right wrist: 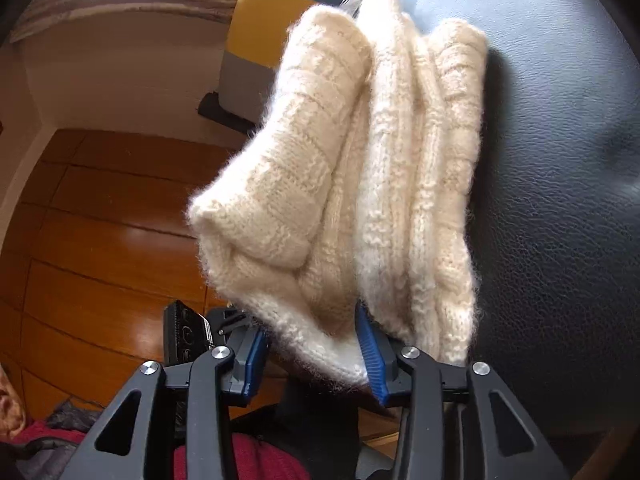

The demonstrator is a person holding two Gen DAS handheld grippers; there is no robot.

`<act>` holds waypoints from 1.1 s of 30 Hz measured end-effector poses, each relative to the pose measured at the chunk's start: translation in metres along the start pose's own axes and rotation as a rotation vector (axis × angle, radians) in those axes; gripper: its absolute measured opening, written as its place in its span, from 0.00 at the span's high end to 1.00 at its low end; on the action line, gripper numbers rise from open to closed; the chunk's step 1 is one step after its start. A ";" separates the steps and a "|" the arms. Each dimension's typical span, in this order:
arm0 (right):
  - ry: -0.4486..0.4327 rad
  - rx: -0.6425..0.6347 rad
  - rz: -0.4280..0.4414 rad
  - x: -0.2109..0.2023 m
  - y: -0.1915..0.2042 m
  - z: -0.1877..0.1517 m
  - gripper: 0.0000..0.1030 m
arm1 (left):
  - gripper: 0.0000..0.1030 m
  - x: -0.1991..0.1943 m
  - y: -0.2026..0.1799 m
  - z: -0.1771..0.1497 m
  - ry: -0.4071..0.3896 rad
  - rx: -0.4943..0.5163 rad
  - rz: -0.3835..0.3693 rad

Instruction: Fold clothes

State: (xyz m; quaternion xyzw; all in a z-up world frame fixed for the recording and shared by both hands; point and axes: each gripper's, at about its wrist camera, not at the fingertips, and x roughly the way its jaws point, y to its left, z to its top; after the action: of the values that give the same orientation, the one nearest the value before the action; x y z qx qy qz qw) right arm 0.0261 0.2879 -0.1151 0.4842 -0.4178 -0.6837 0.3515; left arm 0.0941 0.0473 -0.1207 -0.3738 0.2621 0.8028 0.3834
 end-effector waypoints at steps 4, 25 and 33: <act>-0.093 -0.078 -0.048 -0.023 0.034 0.004 0.52 | 1.00 -0.023 0.012 0.008 -0.082 -0.084 -0.067; 0.006 -0.337 -0.645 -0.005 0.094 0.147 0.88 | 0.99 0.022 0.036 0.042 -0.056 -0.152 -0.246; -0.015 -0.257 -0.735 -0.023 0.031 0.137 0.88 | 0.99 0.021 0.035 0.049 0.018 -0.078 -0.323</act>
State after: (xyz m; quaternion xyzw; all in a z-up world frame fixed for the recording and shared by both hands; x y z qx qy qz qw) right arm -0.0959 0.3270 -0.0538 0.5485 -0.1298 -0.8145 0.1377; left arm 0.0374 0.0706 -0.1045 -0.4329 0.1707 0.7368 0.4905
